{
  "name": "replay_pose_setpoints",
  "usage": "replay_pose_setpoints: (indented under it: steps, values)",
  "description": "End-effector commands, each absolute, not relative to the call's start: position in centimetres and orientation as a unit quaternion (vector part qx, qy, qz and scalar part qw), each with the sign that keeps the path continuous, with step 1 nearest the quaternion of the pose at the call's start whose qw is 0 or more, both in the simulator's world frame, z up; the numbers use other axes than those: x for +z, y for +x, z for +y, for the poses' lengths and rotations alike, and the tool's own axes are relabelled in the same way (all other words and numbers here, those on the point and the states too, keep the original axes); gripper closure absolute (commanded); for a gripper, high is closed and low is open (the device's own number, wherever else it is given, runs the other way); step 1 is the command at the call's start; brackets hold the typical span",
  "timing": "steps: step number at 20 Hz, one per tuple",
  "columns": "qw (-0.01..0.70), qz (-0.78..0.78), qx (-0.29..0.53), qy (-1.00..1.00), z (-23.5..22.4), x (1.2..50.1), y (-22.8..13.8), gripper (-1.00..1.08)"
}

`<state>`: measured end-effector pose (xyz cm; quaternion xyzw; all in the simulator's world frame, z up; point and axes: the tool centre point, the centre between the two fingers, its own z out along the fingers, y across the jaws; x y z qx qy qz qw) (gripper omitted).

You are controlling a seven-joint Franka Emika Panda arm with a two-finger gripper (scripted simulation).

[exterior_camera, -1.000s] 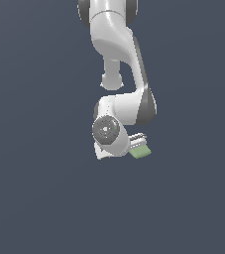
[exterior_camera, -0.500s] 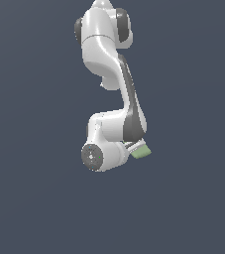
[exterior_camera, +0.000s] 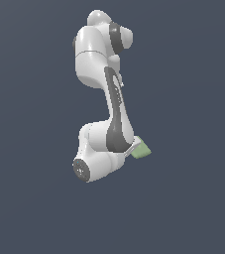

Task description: Pick up the object and move it to a goal position.

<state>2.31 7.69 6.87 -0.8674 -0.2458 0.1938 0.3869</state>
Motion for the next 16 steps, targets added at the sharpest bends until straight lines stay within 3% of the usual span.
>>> replay_pose_setpoints:
  steps: [1, 16]
  values:
    - [0.405, -0.254, 0.192, -0.857, 7.73, 6.92, 2.27, -0.6]
    - [0.422, -0.262, 0.189, -0.847, 8.08, 6.53, 1.8, -0.6]
